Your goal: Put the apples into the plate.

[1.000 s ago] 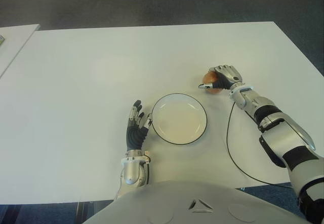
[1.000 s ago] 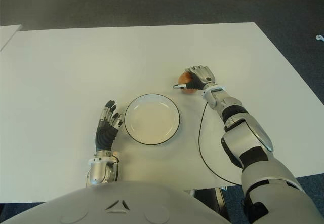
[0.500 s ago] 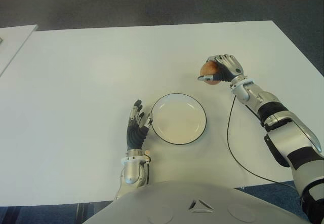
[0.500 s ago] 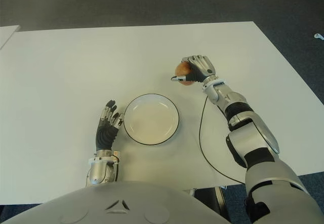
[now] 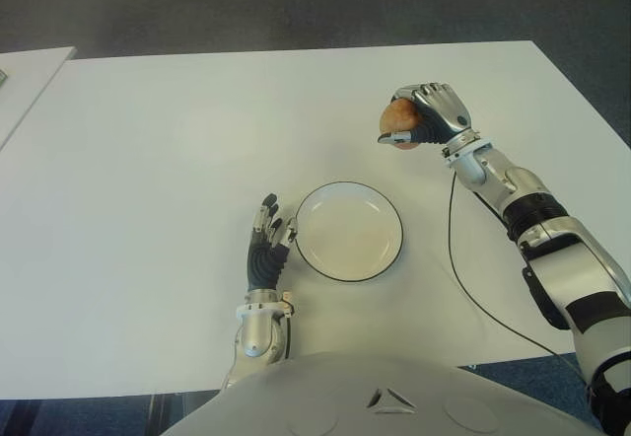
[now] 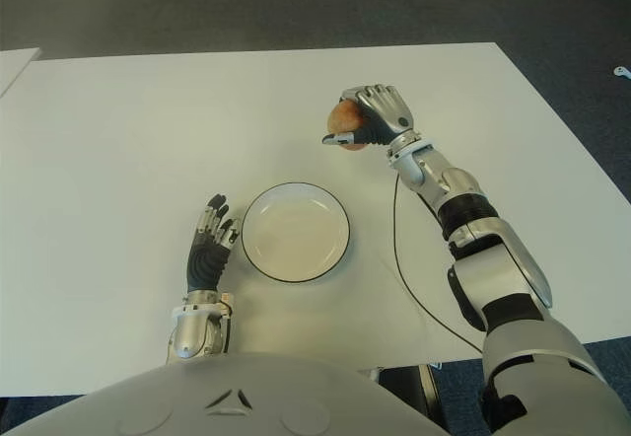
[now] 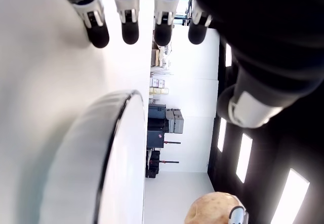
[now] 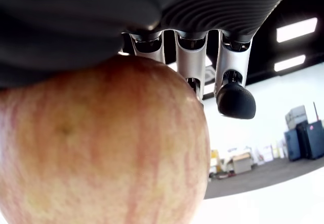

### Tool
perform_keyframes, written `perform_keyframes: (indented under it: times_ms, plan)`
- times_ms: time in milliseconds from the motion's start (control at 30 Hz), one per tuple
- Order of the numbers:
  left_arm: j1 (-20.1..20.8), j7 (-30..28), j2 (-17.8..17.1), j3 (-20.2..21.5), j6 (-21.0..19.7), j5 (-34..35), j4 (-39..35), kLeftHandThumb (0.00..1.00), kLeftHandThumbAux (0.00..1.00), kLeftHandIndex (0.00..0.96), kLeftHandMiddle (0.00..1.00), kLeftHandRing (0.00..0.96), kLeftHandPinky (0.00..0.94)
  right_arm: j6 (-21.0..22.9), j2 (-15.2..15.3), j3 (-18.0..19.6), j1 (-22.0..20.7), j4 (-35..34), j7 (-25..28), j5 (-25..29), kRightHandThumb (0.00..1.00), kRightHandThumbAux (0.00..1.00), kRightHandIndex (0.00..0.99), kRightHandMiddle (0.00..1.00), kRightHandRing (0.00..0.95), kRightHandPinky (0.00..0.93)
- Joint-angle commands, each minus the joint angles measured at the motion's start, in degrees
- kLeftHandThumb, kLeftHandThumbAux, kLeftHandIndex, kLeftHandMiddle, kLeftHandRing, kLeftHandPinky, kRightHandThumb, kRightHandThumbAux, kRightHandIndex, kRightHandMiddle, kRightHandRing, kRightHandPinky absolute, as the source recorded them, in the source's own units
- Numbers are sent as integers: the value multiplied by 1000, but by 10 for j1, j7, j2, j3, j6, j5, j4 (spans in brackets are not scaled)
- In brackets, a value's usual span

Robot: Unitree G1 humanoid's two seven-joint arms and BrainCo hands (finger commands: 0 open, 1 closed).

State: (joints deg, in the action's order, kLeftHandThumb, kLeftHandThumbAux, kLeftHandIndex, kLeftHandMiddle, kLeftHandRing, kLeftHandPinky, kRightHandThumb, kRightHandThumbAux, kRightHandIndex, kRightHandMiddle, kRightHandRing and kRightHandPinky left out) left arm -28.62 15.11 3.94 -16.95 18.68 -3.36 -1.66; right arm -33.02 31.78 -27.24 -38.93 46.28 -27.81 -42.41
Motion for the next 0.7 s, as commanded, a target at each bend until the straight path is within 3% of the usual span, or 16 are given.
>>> perform_keyframes:
  times_ms: [33, 333, 700]
  plan:
    - [2, 4, 33, -7, -15, -5, 1, 14, 555, 58, 39, 0, 0, 16, 4, 15, 55, -99, 30, 3, 737, 710, 441, 843, 823, 816]
    - [4, 7, 35, -5, -18, -10, -2, 5, 569, 55, 44, 0, 0, 41, 5, 16, 143, -276, 96, -24, 736, 710, 441, 846, 828, 820]
    - [9, 9, 31, -4, -5, -24, 10, 0, 601, 51, 47, 8, 0, -37, 19, -11, 195, -326, 123, -60, 731, 710, 441, 835, 823, 821]
